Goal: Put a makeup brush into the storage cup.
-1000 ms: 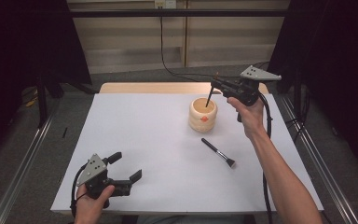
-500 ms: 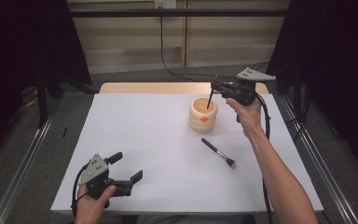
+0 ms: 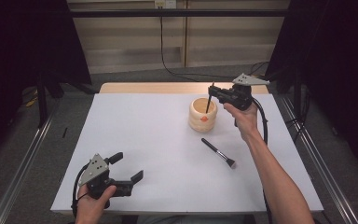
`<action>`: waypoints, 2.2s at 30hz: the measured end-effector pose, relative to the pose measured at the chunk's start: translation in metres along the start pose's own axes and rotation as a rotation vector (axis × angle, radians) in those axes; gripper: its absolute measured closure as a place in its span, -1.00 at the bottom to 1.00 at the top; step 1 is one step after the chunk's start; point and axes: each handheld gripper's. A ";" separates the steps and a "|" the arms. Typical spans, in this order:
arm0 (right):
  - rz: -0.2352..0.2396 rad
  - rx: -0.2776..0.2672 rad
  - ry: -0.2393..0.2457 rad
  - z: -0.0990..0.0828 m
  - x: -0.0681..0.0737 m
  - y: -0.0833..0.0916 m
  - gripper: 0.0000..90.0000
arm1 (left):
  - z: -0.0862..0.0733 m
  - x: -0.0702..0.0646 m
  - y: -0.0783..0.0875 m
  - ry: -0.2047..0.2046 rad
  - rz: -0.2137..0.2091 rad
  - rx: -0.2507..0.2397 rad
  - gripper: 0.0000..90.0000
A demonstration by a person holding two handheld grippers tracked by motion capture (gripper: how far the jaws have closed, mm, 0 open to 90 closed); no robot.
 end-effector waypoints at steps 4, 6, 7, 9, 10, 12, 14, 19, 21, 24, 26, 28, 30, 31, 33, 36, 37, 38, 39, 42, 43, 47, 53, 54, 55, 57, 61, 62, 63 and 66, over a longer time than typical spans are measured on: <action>-0.001 0.007 -0.011 -0.007 -0.003 -0.001 0.86 | 0.000 0.000 -0.001 -0.004 -0.003 0.003 -0.95; -0.005 0.010 -0.014 -0.008 -0.003 -0.002 0.86 | 0.000 0.000 -0.001 -0.003 -0.003 0.003 -0.95; -0.007 0.012 -0.013 -0.009 -0.003 -0.002 0.86 | 0.000 0.000 -0.001 -0.003 -0.002 0.003 -0.95; -0.006 0.013 -0.019 -0.010 -0.003 -0.003 0.86 | 0.000 0.000 -0.001 -0.008 0.001 0.003 -0.95; -0.006 0.013 -0.019 -0.011 -0.003 -0.003 0.86 | 0.000 0.000 -0.001 -0.008 0.004 0.005 -0.95; -0.005 0.023 -0.027 -0.015 -0.004 -0.006 0.86 | 0.001 -0.001 -0.001 -0.005 -0.001 0.003 -0.95; 0.000 0.026 -0.037 -0.018 -0.004 -0.008 0.86 | 0.002 -0.002 -0.002 -0.006 -0.006 -0.001 -0.95; 0.004 0.033 -0.043 -0.020 -0.003 -0.012 0.86 | 0.002 -0.003 -0.003 -0.008 -0.009 0.009 -0.95; 0.004 0.034 -0.042 -0.020 -0.003 -0.013 0.86 | 0.001 -0.003 -0.003 -0.009 -0.006 0.006 -0.95; 0.000 0.048 -0.044 -0.025 -0.003 -0.015 0.86 | 0.002 -0.004 -0.002 -0.011 -0.001 0.000 -0.95; -0.001 0.050 -0.049 -0.027 -0.003 -0.016 0.86 | 0.003 -0.005 -0.003 -0.024 -0.010 0.004 -0.95; 0.001 0.046 -0.054 -0.028 -0.004 -0.016 0.86 | 0.003 -0.006 -0.004 -0.032 -0.012 0.009 -0.95; 0.001 0.044 -0.050 -0.027 -0.004 -0.016 0.85 | 0.003 -0.006 -0.004 -0.033 -0.011 0.009 -0.95; -0.001 0.045 -0.048 -0.027 -0.004 -0.016 0.84 | 0.003 -0.005 -0.004 -0.034 -0.008 0.010 -0.95; 0.000 0.050 -0.043 -0.028 -0.003 -0.016 0.84 | 0.003 -0.004 -0.004 -0.032 -0.004 0.012 -0.95; -0.003 0.048 -0.050 -0.031 -0.004 -0.017 0.74 | 0.002 -0.003 -0.003 -0.031 -0.003 0.015 -0.95; -0.004 0.048 -0.053 -0.031 -0.004 -0.017 0.67 | 0.002 -0.003 -0.003 -0.028 -0.001 0.017 -0.95; -0.009 0.047 -0.058 -0.032 -0.004 -0.016 0.62 | 0.001 -0.003 -0.003 -0.029 -0.002 0.020 -0.94; -0.014 0.044 -0.057 -0.032 -0.004 -0.016 0.58 | 0.001 -0.003 -0.003 -0.028 -0.002 0.019 -0.95; -0.030 0.035 -0.060 -0.031 -0.003 -0.015 0.20 | 0.001 -0.002 -0.003 -0.026 -0.001 0.020 -0.94; -0.038 0.034 -0.067 -0.030 -0.003 -0.015 0.05 | 0.001 -0.002 -0.003 -0.026 -0.001 0.020 -0.94; -0.064 0.026 -0.077 -0.030 -0.003 -0.012 -0.42 | 0.001 -0.002 -0.003 -0.026 -0.001 0.019 -0.95; -0.117 0.011 -0.080 -0.030 -0.004 -0.007 -0.84 | 0.001 0.001 -0.003 -0.007 -0.003 0.012 -0.95; -0.110 0.011 -0.079 -0.031 -0.004 -0.006 -0.84 | 0.001 0.001 -0.003 -0.013 0.004 0.012 -0.95; -0.105 0.011 -0.078 -0.031 -0.004 -0.006 -0.85 | 0.001 0.001 -0.003 -0.024 0.009 0.013 -0.95; -0.101 0.009 -0.077 -0.032 -0.004 -0.005 -0.90 | 0.001 0.002 -0.003 -0.022 0.004 0.011 -0.94; -0.089 0.015 -0.072 -0.032 -0.004 -0.003 -0.97 | 0.001 0.004 -0.002 -0.017 0.009 0.000 -0.95; -0.084 0.024 -0.075 -0.032 -0.004 -0.003 -1.00 | 0.001 0.005 -0.002 -0.016 0.012 0.000 -0.95; -0.074 0.036 -0.066 -0.033 -0.004 -0.002 -1.00 | 0.001 0.005 -0.002 -0.015 0.013 -0.002 -0.95; -0.072 0.022 -0.076 -0.034 -0.003 0.000 -1.00 | 0.002 0.006 -0.003 -0.013 0.018 -0.008 -0.95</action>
Point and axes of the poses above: each handheld gripper's, and its own axes: y roughly backward along the jaws, z roughly out of its top, x roughly to its left, and after that the axes turned 12 degrees about x, right-handed
